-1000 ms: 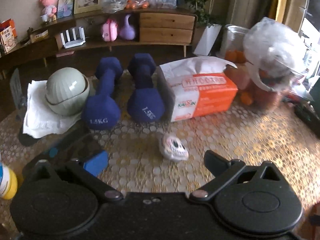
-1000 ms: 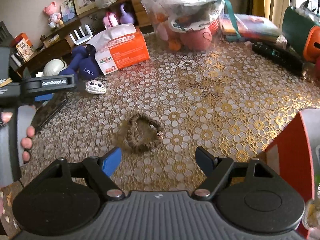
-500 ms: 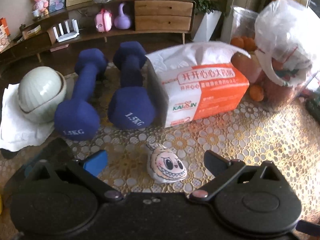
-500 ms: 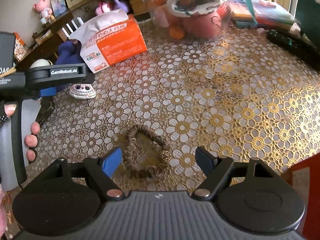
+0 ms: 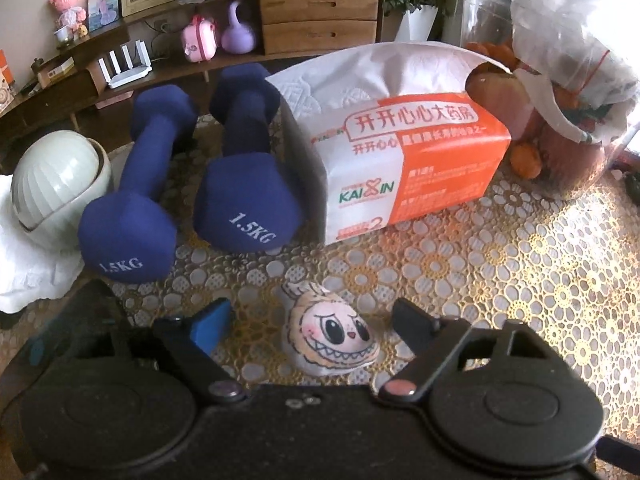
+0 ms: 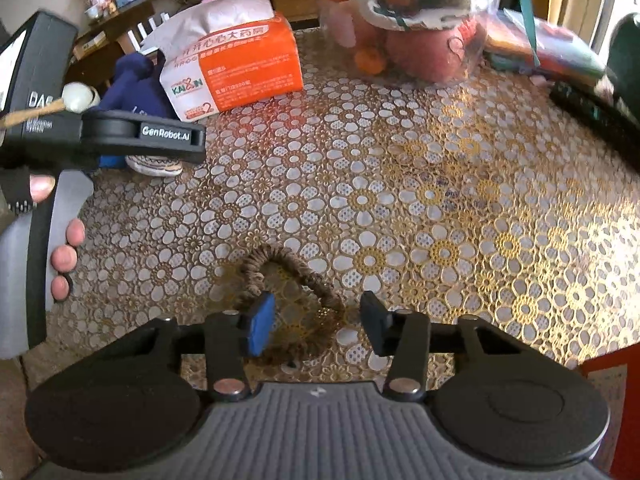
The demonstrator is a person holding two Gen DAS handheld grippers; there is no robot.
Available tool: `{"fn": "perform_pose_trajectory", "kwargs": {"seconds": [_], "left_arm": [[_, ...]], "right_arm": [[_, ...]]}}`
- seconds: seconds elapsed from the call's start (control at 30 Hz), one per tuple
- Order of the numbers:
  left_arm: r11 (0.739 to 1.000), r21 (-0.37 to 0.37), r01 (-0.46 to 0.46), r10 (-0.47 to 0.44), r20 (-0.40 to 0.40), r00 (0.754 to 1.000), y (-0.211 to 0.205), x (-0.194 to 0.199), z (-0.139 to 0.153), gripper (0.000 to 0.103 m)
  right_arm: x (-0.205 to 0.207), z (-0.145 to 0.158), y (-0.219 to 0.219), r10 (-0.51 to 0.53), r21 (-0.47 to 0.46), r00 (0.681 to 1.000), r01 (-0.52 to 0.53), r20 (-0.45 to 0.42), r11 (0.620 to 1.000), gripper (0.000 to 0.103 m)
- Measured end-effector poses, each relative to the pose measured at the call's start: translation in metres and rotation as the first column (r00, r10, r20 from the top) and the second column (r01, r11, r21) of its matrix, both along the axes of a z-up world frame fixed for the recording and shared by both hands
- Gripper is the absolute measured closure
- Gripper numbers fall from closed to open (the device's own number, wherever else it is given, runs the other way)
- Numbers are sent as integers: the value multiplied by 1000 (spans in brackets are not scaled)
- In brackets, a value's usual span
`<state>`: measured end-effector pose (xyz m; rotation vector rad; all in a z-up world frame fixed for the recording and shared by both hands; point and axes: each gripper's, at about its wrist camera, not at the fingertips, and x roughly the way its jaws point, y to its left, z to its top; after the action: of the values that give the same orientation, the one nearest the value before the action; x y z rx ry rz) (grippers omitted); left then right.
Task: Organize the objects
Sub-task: 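Grasp the white cartoon-face toy with the left tool while the right tool grasps the brown braided bracelet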
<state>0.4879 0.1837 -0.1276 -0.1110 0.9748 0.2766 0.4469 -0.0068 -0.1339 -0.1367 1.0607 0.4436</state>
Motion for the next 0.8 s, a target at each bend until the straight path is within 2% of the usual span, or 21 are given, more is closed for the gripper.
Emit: {"fn": "perform_pose_trajectory", "kwargs": {"seconds": [0.1,0.2,0.27,0.3,0.43,0.6,0.8], "left_arm": [[1000,0,7,-7,10,1000,-4,-2,2,30],[1000,-5,25,-25,17,1000,-11,-5,4,44],[999,-11,31,-30,18,999,-12,-5,6,59],[999,-12,33,-33,17,999,-14,-7,7,62],[999,-3,45,-45,7,999,-19,-14,9,64],[997,-48,57,-57,11,998,-19,-26,15,64],[995,-50,90,-90,-6,996,-28,-49,29,64]], "right_arm": [[-4,-1,4,19,-27,1000,-18,24,999,68],[-10,-2,10,43,-65,998,-39,55,997,70],[-14,-2,13,51,-93,996,-44,76,995,75],[-15,-2,15,51,-104,995,-42,82,994,79],[-20,-1,18,52,-121,995,-41,86,992,88],[-30,4,17,64,-103,992,-53,112,993,89],[-45,20,1,37,-34,994,-34,99,999,89]]}}
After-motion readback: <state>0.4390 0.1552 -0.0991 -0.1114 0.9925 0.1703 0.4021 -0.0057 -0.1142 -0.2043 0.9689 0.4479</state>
